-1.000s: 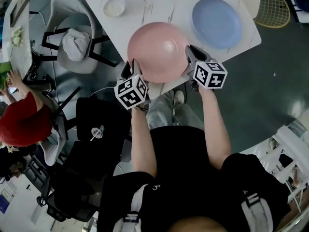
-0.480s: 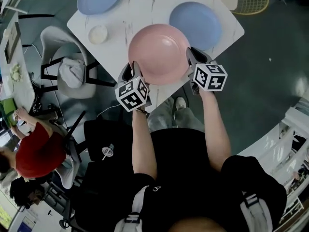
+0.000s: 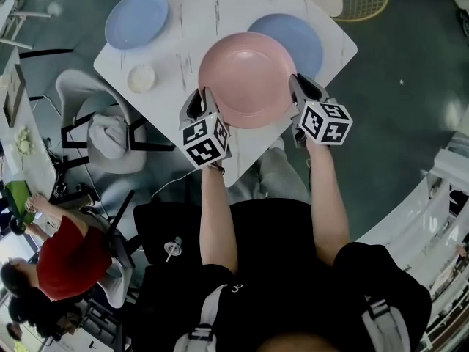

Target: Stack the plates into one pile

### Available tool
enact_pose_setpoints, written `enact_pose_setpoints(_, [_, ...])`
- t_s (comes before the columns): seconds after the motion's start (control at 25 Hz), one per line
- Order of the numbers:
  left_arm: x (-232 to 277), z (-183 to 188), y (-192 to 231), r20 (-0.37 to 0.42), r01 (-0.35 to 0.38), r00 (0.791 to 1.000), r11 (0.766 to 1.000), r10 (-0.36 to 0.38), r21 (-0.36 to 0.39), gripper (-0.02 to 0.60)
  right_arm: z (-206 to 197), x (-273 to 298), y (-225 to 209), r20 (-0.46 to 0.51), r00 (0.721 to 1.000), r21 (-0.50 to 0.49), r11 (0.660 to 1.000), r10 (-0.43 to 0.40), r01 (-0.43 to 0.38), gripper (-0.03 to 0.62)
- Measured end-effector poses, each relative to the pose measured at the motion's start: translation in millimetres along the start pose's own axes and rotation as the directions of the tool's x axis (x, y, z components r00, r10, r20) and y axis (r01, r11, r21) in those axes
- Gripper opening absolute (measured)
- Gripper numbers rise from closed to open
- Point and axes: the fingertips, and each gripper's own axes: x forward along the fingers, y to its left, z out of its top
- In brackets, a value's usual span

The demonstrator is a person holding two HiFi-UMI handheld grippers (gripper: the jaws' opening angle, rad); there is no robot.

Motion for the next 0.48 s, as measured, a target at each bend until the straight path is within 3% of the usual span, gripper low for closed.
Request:
enact_pose_setpoints(0.28, [28.9, 10.3, -28.3, -0.015, 0.015, 1.0, 1.0, -0.015, 0.008, 0.06, 35.2, 6.2, -28.0, 0.043, 0.998, -0.002, 0.999, -0.036, 0.036, 0.043])
enact_pose_setpoints(0.48, [60.5, 2.8, -51.3, -0.053, 0.004, 0.999, 1.0, -0.003, 0.012, 0.06, 40.6, 28.8, -66.2, 0.008, 1.0, 0.012, 1.0, -0.029, 0.029, 0.041])
